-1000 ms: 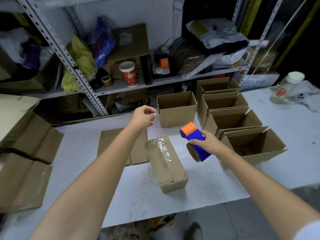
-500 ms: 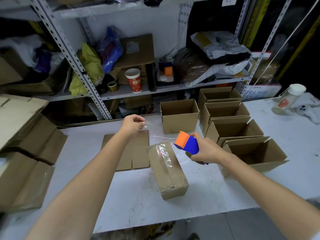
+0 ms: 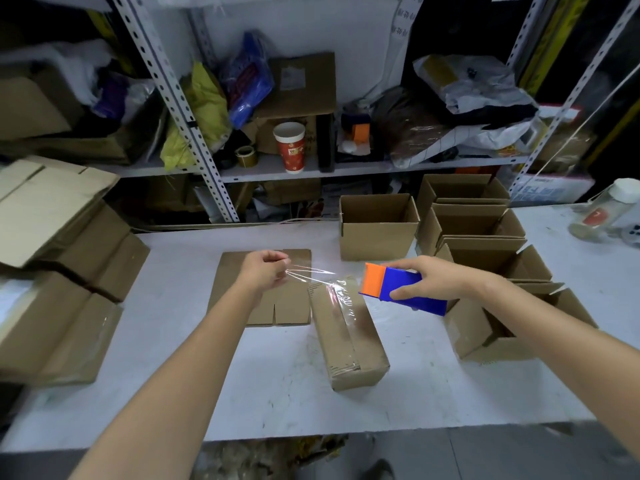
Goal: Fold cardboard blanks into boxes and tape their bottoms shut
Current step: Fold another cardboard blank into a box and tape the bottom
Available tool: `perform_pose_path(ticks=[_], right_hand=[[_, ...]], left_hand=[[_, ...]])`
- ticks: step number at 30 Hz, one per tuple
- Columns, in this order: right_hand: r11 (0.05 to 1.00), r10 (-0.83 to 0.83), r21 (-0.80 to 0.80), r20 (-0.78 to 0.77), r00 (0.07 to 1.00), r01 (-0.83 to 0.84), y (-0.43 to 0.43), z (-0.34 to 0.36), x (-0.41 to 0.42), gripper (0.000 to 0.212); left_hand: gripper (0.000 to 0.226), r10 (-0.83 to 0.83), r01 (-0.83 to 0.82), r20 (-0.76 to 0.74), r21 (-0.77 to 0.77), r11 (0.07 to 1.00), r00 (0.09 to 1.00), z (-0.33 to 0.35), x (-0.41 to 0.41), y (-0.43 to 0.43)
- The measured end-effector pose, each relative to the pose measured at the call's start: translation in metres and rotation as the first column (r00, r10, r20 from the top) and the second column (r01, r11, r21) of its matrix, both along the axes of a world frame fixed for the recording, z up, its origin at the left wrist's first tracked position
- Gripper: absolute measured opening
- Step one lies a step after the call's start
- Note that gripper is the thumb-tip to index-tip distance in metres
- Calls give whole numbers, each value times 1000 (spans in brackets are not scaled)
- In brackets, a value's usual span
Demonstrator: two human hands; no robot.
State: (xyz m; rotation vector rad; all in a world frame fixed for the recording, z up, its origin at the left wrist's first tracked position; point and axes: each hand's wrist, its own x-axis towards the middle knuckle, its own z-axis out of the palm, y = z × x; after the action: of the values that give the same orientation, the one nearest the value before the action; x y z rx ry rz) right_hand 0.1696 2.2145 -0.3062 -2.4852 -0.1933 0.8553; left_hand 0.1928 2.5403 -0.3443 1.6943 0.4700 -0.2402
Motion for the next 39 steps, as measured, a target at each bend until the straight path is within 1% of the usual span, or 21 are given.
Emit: perform_pose_path(ticks=[2, 4, 7, 11, 15, 21, 23, 24, 25, 26, 28, 30, 31, 32, 33, 34, 35, 36, 37, 39], right_hand=[[999, -5, -39, 32, 999, 7, -1, 4, 12, 59], [995, 29, -93, 56, 998, -24, -1, 10, 26, 59], [978, 110, -183, 47, 993, -100, 1, 18, 47, 63], [952, 172, -265, 41, 984, -155, 6, 17, 70, 69], [946, 179, -277, 7, 984, -170, 9, 4, 86, 73], [925, 218, -310, -42, 975, -220, 13, -14, 95, 66], [929, 212, -298, -56, 976, -219, 14, -22, 95, 65], [934, 205, -286, -63, 977, -214, 14, -26, 95, 65], [938, 196, -276, -70, 978, -208, 13, -29, 94, 65], [943, 189, -265, -75, 979, -202, 13, -31, 93, 65], [951, 164, -251, -87, 983, -181, 12, -34, 90, 68], [958, 131, -243, -92, 987, -150, 10, -36, 86, 69], [962, 119, -236, -91, 989, -137, 9, -36, 84, 69], [965, 109, -228, -90, 990, -128, 9, -37, 80, 69], [968, 103, -221, -90, 991, -120, 9, -37, 77, 69], [970, 97, -215, -88, 991, -114, 9, -36, 73, 70], [972, 89, -211, -83, 993, -105, 9, -35, 68, 70], [974, 80, -206, -74, 994, -93, 10, -35, 63, 70], [977, 68, -199, -69, 995, -81, 10, -34, 58, 70], [979, 54, -194, -85, 995, -69, 9, -34, 48, 69]], left_hand=[[6, 38, -38, -13, -6, 999, 999, -8, -4, -1], [9, 69, -69, -31, -2, 998, 997, -16, -8, -3], [11, 107, -108, -59, -12, 994, 992, -29, -14, -7], [14, 158, -160, -61, -24, 987, 986, -40, -16, -16], [15, 209, -211, -70, -13, 977, 975, -44, -10, -17], [19, 261, -254, -160, 61, 965, 952, -70, -6, -26], [15, 278, -273, -205, 56, 960, 938, -81, -6, -30], [9, 276, -273, -226, 46, 961, 934, -87, -6, -33], [6, 271, -268, -232, 45, 962, 934, -90, -6, -36], [13, 255, -243, -233, 79, 967, 938, -92, -5, -40], [26, 171, -121, -222, 220, 968, 960, -88, -5, -45], [47, 78, 14, -251, 343, 939, 965, -82, -9, -46], [56, 65, 39, -267, 370, 928, 962, -82, -13, -45], [57, 76, 29, -263, 375, 927, 962, -83, -16, -43], [50, 92, 1, -242, 358, 934, 966, -83, -17, -41], [40, 107, -36, -220, 307, 951, 970, -86, -18, -41], [34, 108, -59, -213, 224, 973, 971, -85, -20, -43], [37, 87, -54, -210, 157, 986, 974, -82, -23, -45], [42, 43, -16, -203, 134, 991, 978, -82, -23, -46], [34, -75, 107, -177, 177, 978, 981, -82, -27, -48]])
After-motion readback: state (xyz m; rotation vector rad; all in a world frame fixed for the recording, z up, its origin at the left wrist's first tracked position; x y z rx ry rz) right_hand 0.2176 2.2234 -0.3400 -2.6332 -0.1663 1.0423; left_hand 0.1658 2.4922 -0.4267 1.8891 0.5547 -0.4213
